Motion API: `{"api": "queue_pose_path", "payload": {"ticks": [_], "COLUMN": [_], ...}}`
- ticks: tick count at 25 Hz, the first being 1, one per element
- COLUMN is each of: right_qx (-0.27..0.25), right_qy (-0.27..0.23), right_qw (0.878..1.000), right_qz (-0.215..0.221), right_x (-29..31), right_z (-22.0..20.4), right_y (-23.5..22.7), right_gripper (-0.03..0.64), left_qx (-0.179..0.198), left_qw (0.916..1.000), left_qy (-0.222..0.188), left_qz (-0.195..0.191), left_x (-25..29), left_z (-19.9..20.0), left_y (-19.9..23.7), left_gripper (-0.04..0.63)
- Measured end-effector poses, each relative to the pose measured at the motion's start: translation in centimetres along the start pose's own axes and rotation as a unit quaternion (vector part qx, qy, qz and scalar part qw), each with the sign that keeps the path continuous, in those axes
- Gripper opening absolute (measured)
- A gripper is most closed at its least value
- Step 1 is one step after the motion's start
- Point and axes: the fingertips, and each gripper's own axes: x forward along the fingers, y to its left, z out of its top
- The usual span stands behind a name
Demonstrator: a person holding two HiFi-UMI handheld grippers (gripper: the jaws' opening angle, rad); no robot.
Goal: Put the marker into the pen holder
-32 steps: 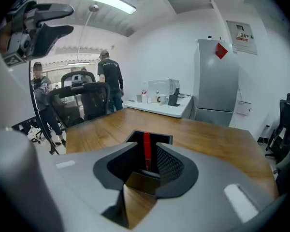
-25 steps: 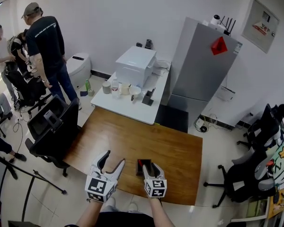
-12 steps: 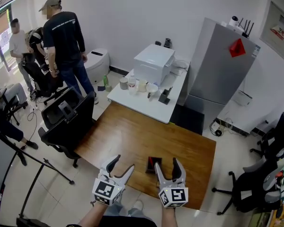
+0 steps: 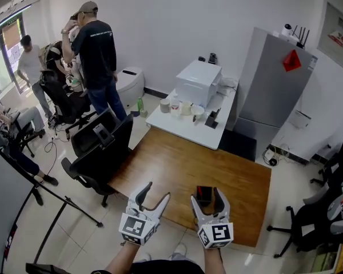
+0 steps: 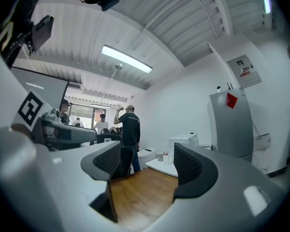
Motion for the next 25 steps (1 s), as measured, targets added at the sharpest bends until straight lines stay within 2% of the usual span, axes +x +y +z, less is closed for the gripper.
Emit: {"api": "queue_pose_path", "payload": {"ticks": [8, 13, 15, 19, 25], "right_qx": [-0.010, -0.019, -0.008, 0.008, -0.014], "right_qy": [0.005, 0.035, 0.041, 0.020, 0.020], "right_qw": [0.997, 0.991, 0.988, 0.983, 0.984], "right_qz": [-0.075, -0.127, -0.150, -0.183, -0.179], "right_x": [-3.9, -8.7, -10.7, -13.0, -12.0], "right_z": [1.0, -0.4, -0.7, 0.0, 1.7], "right_y": [6.4, 10.4, 11.0, 10.7, 9.7], "right_gripper": [0.336, 0.336, 0.336, 0.336, 0.336], "left_qx": [-0.015, -0.028, -0.038, -0.043, -0.026], "left_qw": [0.9993, 0.9982, 0.9973, 0.9957, 0.9961], "left_qy": [-0.018, -0.022, -0.023, -0.024, -0.032], "left_qz": [-0.030, -0.048, -0.058, -0.079, -0.078], "left_x": [-6.8, -10.7, -11.6, -12.4, -12.3], "left_z": [0.7, -0.3, -0.9, -0.9, 0.9], "left_y": [2.3, 3.3, 2.8, 1.1, -0.2], "left_gripper": [0.268, 0.268, 0.268, 0.268, 0.268]}}
